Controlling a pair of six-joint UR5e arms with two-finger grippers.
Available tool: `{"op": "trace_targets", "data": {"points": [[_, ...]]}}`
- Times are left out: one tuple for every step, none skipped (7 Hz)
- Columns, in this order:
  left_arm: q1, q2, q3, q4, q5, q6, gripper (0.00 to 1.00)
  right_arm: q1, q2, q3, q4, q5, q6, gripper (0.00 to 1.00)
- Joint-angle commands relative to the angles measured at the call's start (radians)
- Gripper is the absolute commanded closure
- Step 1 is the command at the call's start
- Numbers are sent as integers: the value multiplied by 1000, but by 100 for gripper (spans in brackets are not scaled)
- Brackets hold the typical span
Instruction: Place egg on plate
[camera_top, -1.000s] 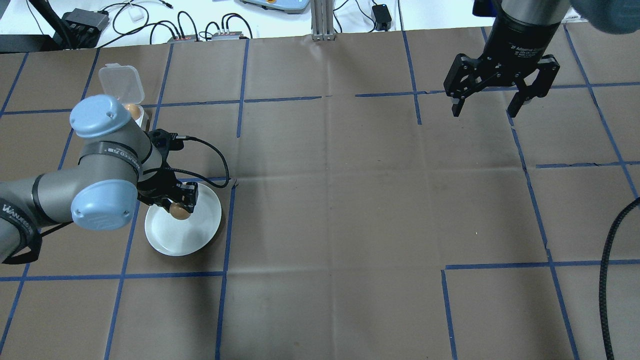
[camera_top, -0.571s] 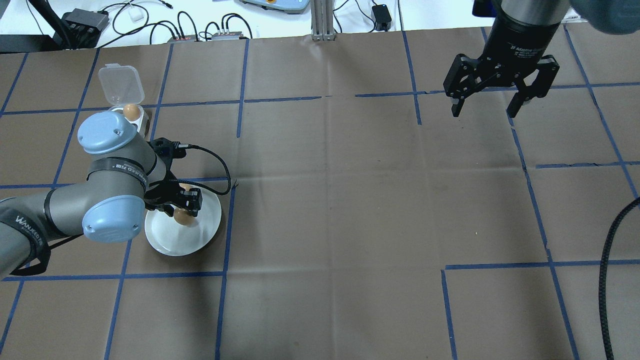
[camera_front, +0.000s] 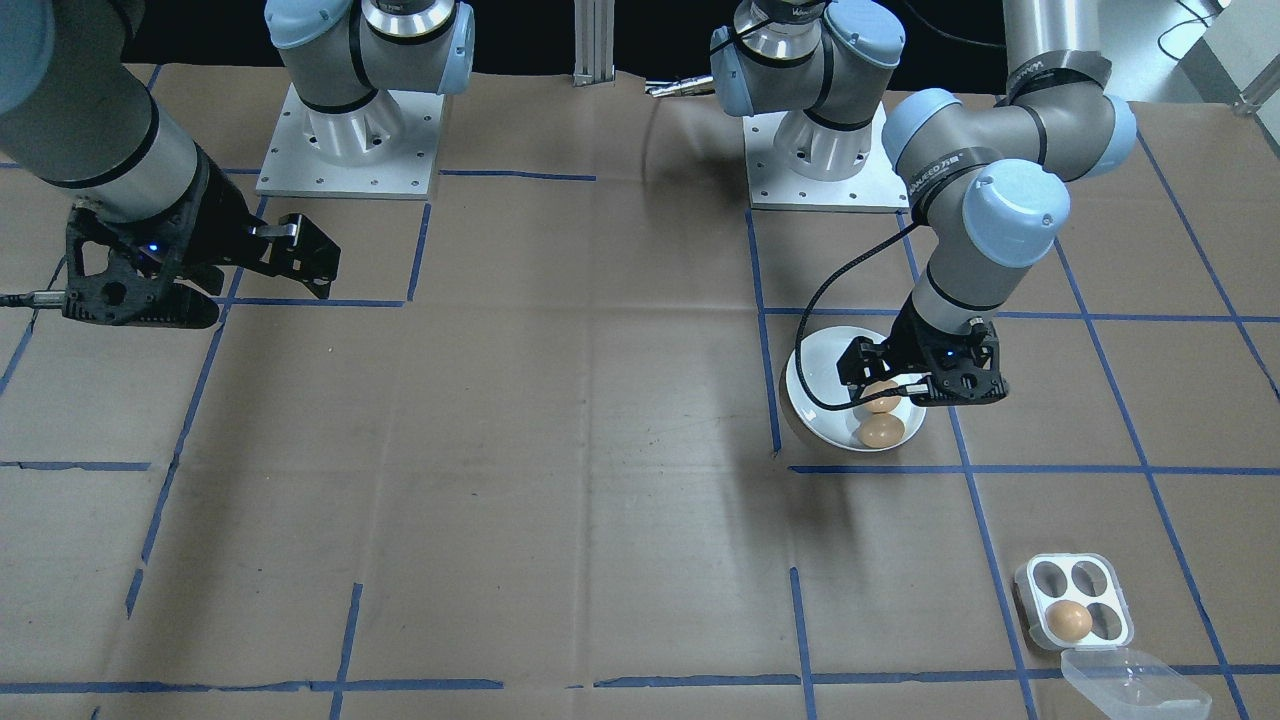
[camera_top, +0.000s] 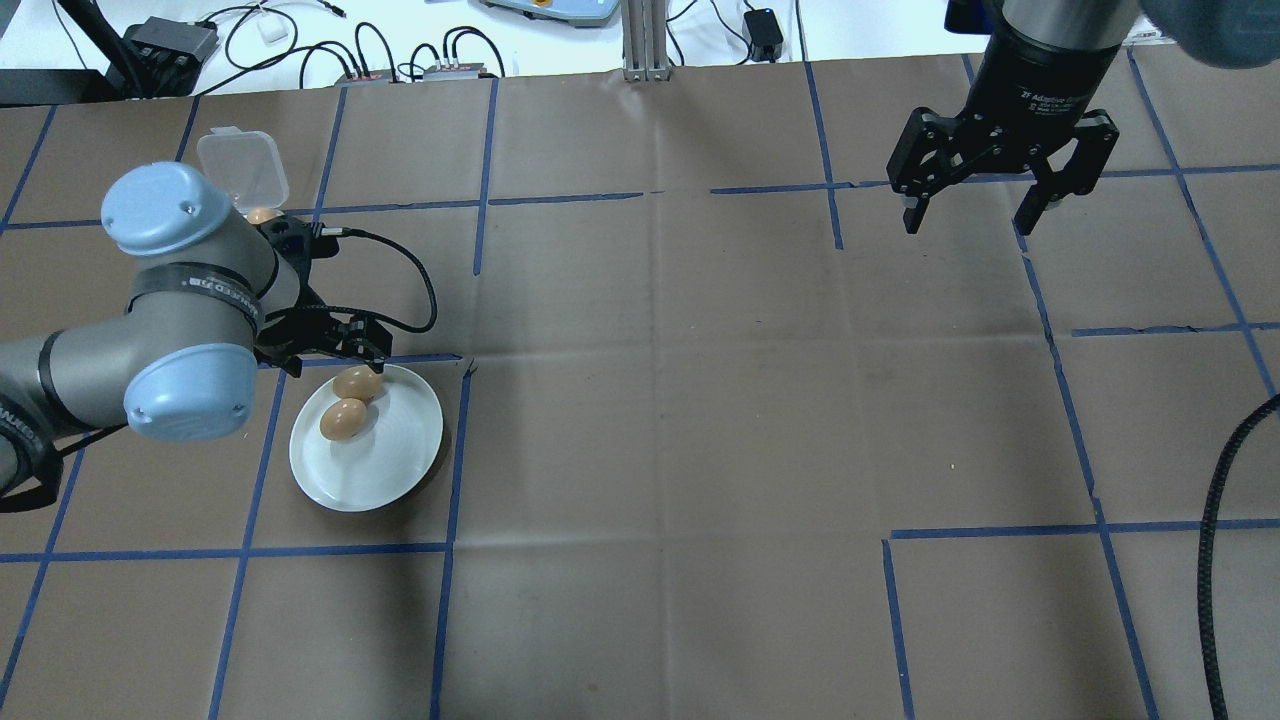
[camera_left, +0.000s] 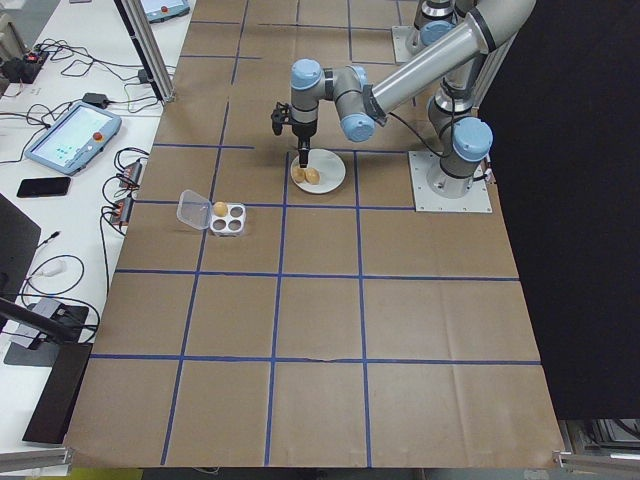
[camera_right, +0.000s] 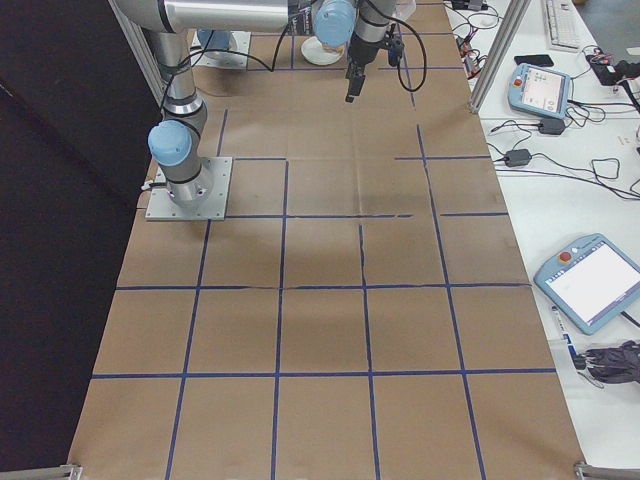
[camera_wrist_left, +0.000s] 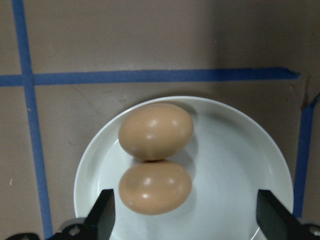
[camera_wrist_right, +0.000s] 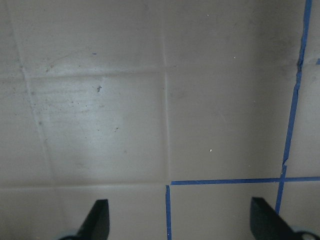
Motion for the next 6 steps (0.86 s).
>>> {"op": "trace_targets", "data": {"points": [[1, 27, 183, -253, 4, -43, 0, 0, 0, 0, 0, 1, 0, 0], [4, -4, 293, -338, 4, -42, 0, 0, 0, 0, 0, 1, 0, 0], [7, -40, 375, -373, 2, -36, 0, 0, 2, 0, 0, 1, 0, 0], [20, -101, 441, -376, 1, -22, 0, 0, 0, 0, 0, -1, 0, 0], [68, -164, 505, -376, -2, 10, 0, 0, 0, 0, 0, 1, 0, 0], [108, -234, 574, -376, -5, 65, 0, 0, 2, 0, 0, 1, 0, 0]]}}
